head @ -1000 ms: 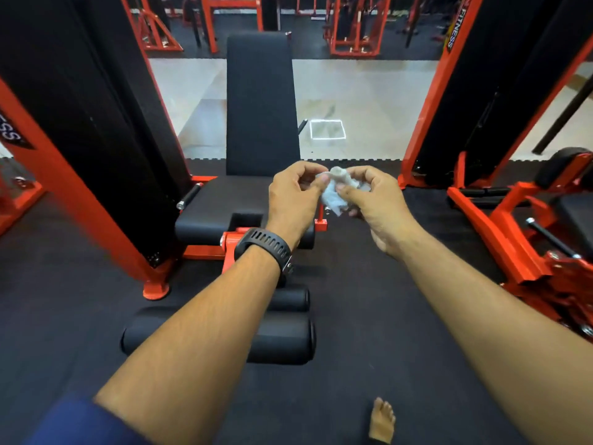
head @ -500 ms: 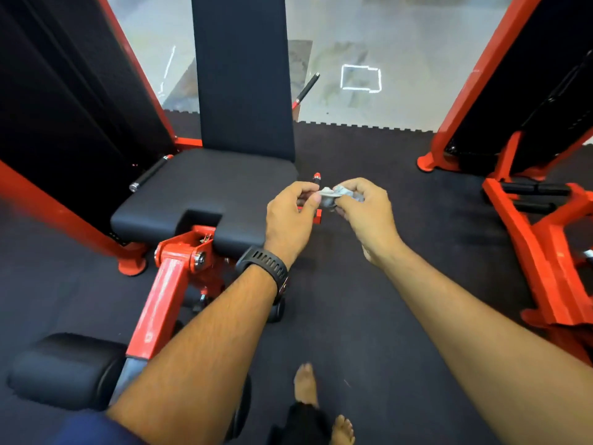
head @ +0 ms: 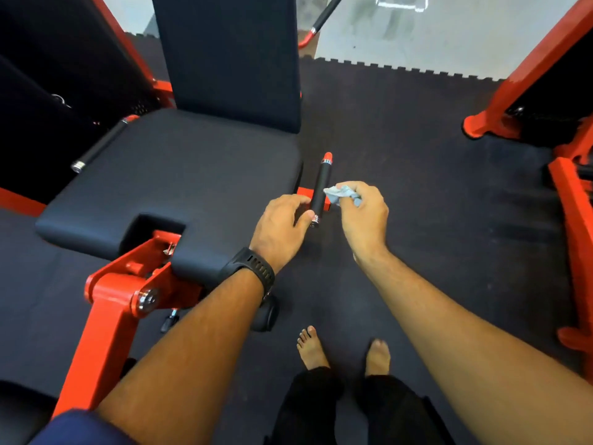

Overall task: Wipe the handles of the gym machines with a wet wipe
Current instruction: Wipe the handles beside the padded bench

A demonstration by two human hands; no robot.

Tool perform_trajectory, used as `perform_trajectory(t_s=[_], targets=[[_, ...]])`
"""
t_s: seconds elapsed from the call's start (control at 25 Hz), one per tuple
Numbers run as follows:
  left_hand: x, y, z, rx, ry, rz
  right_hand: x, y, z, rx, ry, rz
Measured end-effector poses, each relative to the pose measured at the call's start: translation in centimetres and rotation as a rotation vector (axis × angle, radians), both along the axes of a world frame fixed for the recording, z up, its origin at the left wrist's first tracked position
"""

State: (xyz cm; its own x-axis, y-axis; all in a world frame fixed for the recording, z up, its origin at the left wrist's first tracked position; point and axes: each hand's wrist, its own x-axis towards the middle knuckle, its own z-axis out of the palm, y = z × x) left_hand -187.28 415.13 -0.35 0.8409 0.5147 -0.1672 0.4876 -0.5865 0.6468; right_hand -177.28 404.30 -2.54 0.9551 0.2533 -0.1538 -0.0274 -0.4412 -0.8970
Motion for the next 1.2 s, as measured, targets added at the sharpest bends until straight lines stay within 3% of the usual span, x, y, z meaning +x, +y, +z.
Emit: perform_trajectory(t_s=[0.2, 0.44, 0.68, 0.76, 0.96, 1.2], targets=[[4.6, 4.1, -5.5, 0.311, 0.335, -0.332, 2.9, 3.7, -7.4, -0.109, -0.071, 0.031], [5.5, 6.0, -11.4, 0.366, 0.511, -0.409, 1.3, 4.7, -12.0, -0.279, 0.149, 0.142], [4.6, 6.9, -12.6, 0.442, 0.489, -0.507, 0.7, 7.0, -13.6, -0.338, 0.112, 0.073], [4.5, 7.3, -12.5, 0.424, 0.459, -0.475, 1.5, 7.7, -13.6, -0.355, 0.151, 0.051], [4.4, 7.3, -13.1, 0.442, 0.422, -0.406, 0.4, 6.3, -13.7, -0.365, 0.033, 0.119], [4.5, 7.4, -13.2, 0.472, 0.408, -0.415, 2.4, 7.9, -14.1, -0.416, 0.126, -0.020]])
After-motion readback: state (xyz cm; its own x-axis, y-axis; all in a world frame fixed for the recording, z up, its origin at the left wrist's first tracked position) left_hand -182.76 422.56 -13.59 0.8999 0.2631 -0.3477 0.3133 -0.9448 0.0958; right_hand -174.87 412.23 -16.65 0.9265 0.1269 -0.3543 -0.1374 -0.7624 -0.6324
